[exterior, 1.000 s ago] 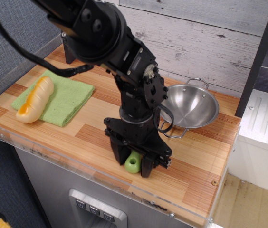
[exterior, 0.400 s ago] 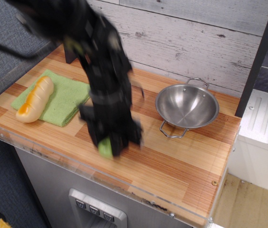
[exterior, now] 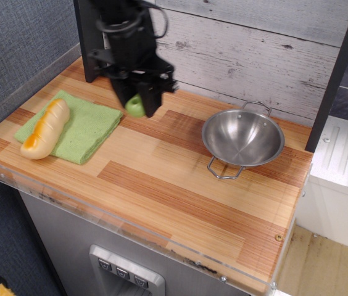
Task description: Pick up the spatula and place it to the left of the pot
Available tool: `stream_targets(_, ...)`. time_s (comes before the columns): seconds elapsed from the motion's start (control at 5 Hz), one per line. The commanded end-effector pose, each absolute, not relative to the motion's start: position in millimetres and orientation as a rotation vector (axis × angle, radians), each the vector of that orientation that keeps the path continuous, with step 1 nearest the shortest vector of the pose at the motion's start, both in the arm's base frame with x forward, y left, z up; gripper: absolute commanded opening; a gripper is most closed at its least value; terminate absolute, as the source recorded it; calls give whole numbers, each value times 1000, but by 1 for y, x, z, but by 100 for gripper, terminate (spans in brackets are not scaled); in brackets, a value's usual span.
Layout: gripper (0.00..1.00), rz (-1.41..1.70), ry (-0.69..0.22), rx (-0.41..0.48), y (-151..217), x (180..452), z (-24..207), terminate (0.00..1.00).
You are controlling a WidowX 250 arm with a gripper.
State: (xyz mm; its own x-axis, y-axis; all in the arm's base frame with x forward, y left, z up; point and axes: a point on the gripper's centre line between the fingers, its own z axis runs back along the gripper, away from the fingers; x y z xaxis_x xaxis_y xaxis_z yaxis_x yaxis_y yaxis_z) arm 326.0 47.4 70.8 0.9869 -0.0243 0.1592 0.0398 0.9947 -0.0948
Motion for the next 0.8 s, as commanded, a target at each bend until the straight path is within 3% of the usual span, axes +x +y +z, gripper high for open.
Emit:
stream_targets(0.0, 0, -106, -92, -11, 49, 367, 19, 0)
stream_targets(0.2, 0, -109, -50, 14, 53, 367, -1, 0)
stream_targets(0.4, 0, -131, -20, 45, 60, 371, -7, 0)
stream_targets(0.6, 100, -122, -33, 38, 62, 373, 6, 0)
